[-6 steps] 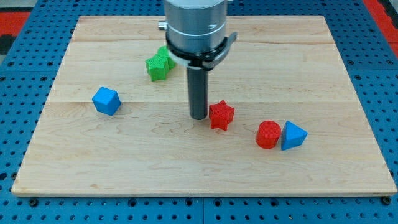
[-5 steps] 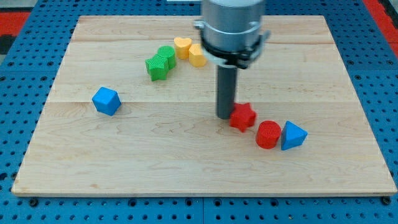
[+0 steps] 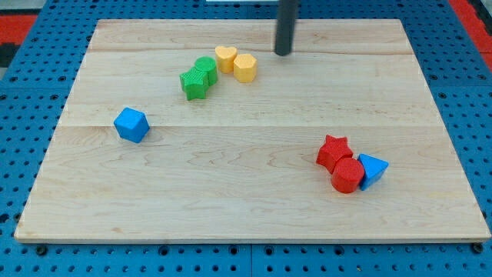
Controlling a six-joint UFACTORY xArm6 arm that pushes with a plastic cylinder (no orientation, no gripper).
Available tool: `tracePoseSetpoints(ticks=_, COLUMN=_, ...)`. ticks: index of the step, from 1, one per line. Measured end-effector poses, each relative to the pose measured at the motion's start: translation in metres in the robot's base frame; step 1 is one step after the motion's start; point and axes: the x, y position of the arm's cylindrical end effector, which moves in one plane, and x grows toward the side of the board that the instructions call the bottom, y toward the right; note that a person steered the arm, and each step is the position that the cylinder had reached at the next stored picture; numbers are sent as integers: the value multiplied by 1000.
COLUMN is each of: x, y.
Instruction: Slide the yellow heart to the center of the board
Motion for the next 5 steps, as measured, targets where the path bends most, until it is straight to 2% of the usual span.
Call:
tracePoseSetpoints(ticks=1, x=-2, y=-74)
tracePoseSetpoints(ticks=2, x=29, y=-92)
tracePoseSetpoints(ticks=4, x=81, y=-85)
tracePoseSetpoints(ticks=5, x=113, y=-58)
